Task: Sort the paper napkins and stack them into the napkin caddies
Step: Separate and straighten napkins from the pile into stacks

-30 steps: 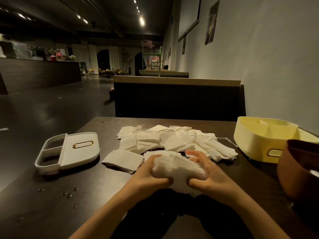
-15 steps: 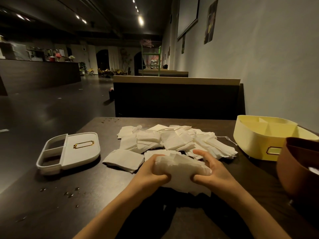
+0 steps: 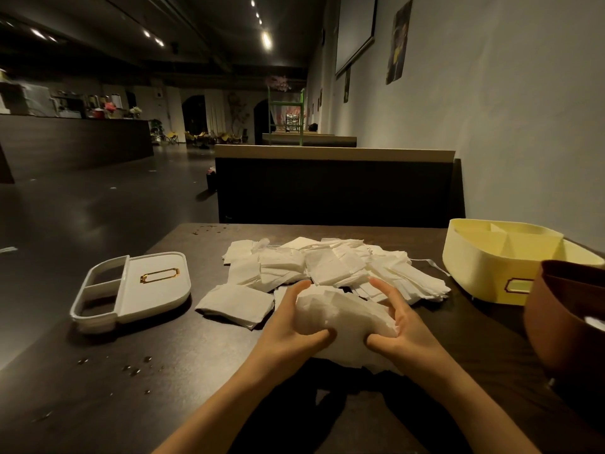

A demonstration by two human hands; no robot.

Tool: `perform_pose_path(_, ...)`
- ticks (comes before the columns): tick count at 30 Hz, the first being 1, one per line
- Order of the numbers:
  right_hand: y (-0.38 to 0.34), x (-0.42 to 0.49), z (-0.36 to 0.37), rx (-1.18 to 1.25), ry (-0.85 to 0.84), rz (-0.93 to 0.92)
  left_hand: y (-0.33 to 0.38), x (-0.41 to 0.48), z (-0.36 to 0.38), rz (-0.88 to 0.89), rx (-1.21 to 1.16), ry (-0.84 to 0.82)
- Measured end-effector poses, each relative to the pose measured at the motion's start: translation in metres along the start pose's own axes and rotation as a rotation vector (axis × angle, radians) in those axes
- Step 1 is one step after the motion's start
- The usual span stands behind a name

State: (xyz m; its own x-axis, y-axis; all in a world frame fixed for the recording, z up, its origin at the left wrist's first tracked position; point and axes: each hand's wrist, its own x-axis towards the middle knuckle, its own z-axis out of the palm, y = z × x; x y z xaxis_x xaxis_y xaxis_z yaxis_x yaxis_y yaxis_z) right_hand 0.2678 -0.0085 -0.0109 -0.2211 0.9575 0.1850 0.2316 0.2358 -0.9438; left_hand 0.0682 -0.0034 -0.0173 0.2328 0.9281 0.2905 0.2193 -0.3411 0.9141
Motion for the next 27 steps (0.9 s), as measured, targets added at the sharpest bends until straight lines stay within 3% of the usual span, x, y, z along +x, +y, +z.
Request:
perform_pose_path(10, -0.0025, -0.0046, -0.0004, 0.088, -0.059, 0.062, 0.0035, -0.0081, -0.0062, 0.08, 0.034, -0.137)
perform_pose_path(23, -0.0003, -0.0012, -0.0026, 0.112, -0.087, 0.084, 0.0021, -0.0061, -0.0011, 0.181, 0.214, 0.044)
perform_pose_path(27, 0.0018, -0.0014, -0.0034, 0.063, -0.06, 0.069, -0.0025, -0.0038, -0.0068, 0.094, 0.136, 0.021)
